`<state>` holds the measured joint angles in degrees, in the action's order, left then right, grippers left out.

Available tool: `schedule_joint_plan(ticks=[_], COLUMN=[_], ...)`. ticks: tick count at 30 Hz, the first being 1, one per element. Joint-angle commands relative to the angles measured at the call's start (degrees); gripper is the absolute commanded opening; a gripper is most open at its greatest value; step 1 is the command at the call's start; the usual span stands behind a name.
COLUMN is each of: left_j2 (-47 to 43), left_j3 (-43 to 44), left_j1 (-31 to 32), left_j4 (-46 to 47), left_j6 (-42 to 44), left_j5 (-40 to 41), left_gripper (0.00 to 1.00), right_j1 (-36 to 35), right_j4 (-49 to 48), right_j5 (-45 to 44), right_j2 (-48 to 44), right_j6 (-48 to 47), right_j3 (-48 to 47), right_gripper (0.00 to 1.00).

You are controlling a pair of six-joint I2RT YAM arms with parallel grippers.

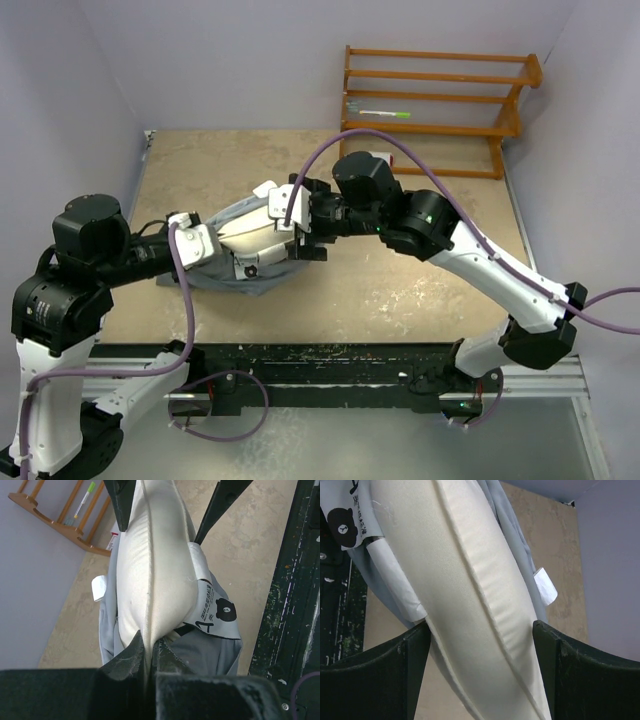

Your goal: Remove the pillowcase from the pillow

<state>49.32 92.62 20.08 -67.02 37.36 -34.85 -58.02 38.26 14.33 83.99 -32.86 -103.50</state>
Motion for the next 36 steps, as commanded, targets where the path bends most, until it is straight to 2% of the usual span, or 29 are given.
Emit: schedule_joint_plan(ticks=[1, 7, 11, 13, 16, 17, 18, 19, 22, 23, 26, 30, 36], left_j2=[-0.12, 0.31, 0.12, -0.15, -0.62, -0.97, -1.32, -1.53, -2.29, -2.67, -4.33, -6.36, -8.82], left_j3=[4.37, 5.74, 6.43, 6.34, 5.63, 5.16, 4.67, 4.21, 3.34, 2.95, 1.31, -2.92, -11.12], left_j1=[0.07, 0.05, 0.11, 0.06, 0.07, 0.1, 0.05, 0.05, 0.09, 0.12, 0.07, 0.05, 0.08], left_j4=[3.46, 3.13, 3.52, 3.76, 3.94, 4.07, 3.98, 3.6, 1.73, 1.24, -0.24, -1.59, 6.01], left_j6=[1.19, 0.98, 0.95, 0.87, 0.61, 0.5, 0.44, 0.52, 0.25, 0.19, 0.06, -0.63, -2.72], left_j5=[-2.85, -3.62, -3.58, -3.57, -2.8, -2.43, -2.05, -1.82, -0.87, -0.45, 0.21, -0.91, 1.19], left_gripper=[0.0, 0.0, 0.0, 0.0, 0.0, 0.17, 0.42, 0.56, 0.86, 0.91, 0.92, 0.9, 0.87], right_j1=[-0.72, -3.23, -6.24, -6.32, -5.31, -4.36, -3.08, -1.57, 4.44, 5.73, 7.37, 7.83, 7.83], right_j4=[-0.39, 1.14, 2.52, -0.87, -11.05, -14.79, -17.88, -21.56, -27.32, -29.27, -31.7, -30.39, -32.1], right_j5=[-6.82, -6.62, -8.07, -9.66, -7.64, -8.1, -9.11, -11.05, -10.31, -10.55, -11.22, -10.72, -6.98], right_j2=[-0.33, 3.92, 7.66, 7.44, 4.26, 2.98, 1.66, 0.36, -3.29, -4.71, -7.93, -8.95, -11.25], right_j6=[-5.78, -9.91, -11.82, -9.88, -2.36, 0.41, 3.21, 6.22, 13.96, 15.35, 16.6, 17.81, 18.89], right_j3=[-0.76, -2.23, -1.42, -0.28, 1.45, 2.48, 3.57, 4.69, 7.5, 8.84, 12.59, 13.79, 15.69], right_gripper=[0.84, 0.84, 0.81, 0.72, 0.38, 0.22, 0.02, 0.0, 0.0, 0.0, 0.0, 0.0, 0.0])
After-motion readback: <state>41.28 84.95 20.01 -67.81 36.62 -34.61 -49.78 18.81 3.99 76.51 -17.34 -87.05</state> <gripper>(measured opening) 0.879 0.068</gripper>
